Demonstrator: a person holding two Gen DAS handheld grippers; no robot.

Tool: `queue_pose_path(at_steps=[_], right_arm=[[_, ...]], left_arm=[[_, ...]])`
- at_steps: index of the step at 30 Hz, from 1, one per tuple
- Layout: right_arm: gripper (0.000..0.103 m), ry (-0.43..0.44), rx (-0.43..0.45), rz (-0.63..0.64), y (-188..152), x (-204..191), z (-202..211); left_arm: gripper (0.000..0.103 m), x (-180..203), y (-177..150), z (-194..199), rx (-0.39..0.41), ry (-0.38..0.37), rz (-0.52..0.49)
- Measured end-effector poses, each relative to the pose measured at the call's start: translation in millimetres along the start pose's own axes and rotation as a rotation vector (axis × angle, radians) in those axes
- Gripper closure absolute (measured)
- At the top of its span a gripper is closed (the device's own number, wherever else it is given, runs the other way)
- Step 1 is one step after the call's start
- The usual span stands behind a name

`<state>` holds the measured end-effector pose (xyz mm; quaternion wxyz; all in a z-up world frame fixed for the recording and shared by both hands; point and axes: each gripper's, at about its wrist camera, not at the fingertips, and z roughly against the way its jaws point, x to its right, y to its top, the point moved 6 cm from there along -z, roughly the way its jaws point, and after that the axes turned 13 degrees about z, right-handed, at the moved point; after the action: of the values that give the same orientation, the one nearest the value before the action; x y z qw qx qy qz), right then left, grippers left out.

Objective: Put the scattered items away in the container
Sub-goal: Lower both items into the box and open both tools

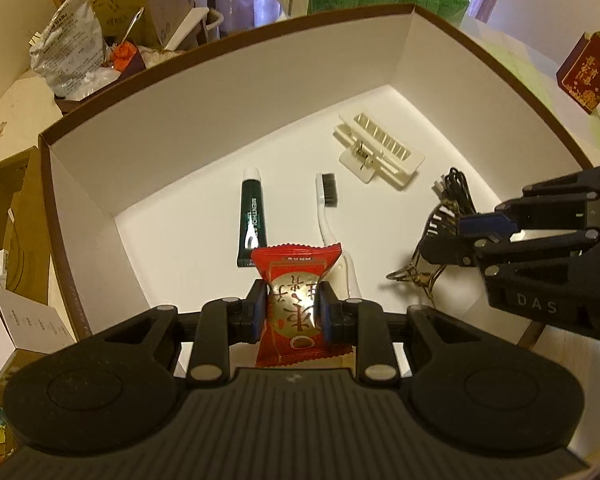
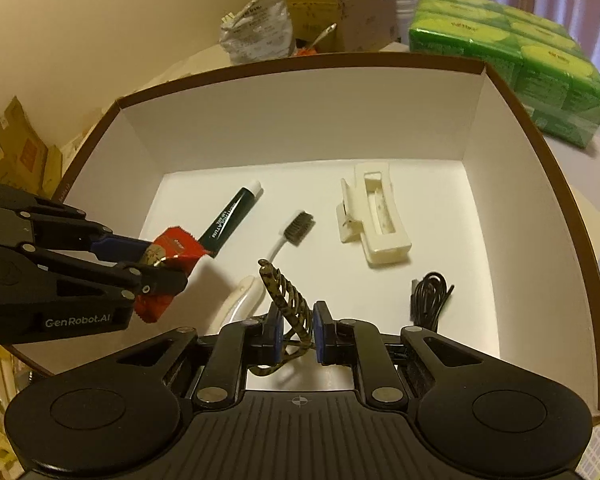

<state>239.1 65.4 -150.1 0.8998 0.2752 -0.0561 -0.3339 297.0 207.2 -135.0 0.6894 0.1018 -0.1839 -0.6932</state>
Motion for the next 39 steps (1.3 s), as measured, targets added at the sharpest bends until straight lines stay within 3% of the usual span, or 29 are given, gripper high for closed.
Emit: queue_pose_path(at_steps=[2, 3, 4, 6, 12, 20, 24, 27, 39], right_arm=[[0.086, -0.008, -0.006, 0.01, 0.7, -1.3, -0.4], [0.078, -0.01, -0.011, 0.013, 1.9, -2.8, -1.9], [0.046, -0.009, -0.016, 0.017, 2.5, -3.7, -2.7], [0.01, -0.064, 0.005, 0.036, 3.2, -3.6, 1.6], [0.01, -0.084, 0.032, 0.077, 4.3, -4.4, 12.0], [0.009, -0.131, 0.011, 0.101, 0.8, -2.1, 14.7], [0.0, -0.169, 0.029, 0.103, -0.9, 1.6, 22.1], [0.0, -0.186, 0.054, 0.107, -1.6, 3.9, 31.0], [0.0, -0.198, 0.146, 0.069, -11.2, 10.3, 73.3]], left_arm=[[0.08, 0.7, -0.2, -1.5, -0.009, 0.003, -0.001], [0.08, 1.0, -0.2, -2.1, -0.013, 0.005, 0.002], [0.08, 1.0, -0.5, -2.8, -0.017, 0.007, 0.005], [0.08, 1.4, -0.7, -3.4, -0.021, 0.01, 0.01], [0.076, 3.4, -2.2, -3.4, -0.025, 0.017, 0.018], [0.033, 5.6, -2.6, 5.6, 0.004, 0.044, 0.035], [0.028, 6.3, -2.4, 12.7, 0.016, 0.043, 0.039], [0.016, 8.6, -1.6, 17.9, 0.038, 0.065, 0.041], [0.005, 29.8, -1.8, 55.5, 0.119, 0.086, 0.06]])
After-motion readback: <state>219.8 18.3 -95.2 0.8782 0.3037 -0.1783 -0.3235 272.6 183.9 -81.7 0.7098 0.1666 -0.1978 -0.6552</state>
